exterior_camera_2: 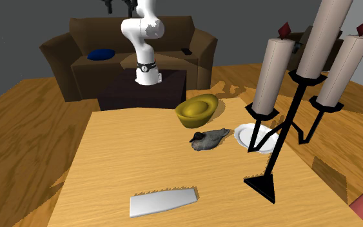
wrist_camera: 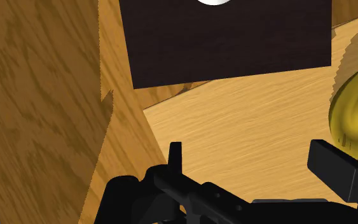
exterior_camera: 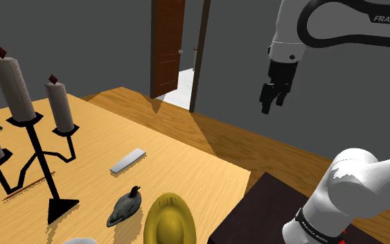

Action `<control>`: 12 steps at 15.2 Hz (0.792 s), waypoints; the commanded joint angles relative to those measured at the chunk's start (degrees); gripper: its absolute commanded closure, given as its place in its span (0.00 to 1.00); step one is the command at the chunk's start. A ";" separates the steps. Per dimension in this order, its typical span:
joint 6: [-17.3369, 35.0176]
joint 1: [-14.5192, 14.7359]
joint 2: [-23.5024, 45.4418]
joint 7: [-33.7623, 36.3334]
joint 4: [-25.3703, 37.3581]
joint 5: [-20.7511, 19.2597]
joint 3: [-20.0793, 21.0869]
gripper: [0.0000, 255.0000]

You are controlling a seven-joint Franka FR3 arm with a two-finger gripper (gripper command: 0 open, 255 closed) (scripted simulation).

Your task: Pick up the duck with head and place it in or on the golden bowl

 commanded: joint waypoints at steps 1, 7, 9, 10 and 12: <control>0.00 0.00 0.00 0.00 0.00 0.00 0.00 0.00; 6.22 0.81 1.77 11.74 -5.29 6.25 7.14 0.00; 8.64 1.09 3.19 15.60 -6.42 8.26 9.62 0.00; 9.90 1.24 4.08 17.53 -6.86 9.22 10.85 0.00; 12.55 1.41 6.15 21.34 -7.47 11.05 13.40 0.00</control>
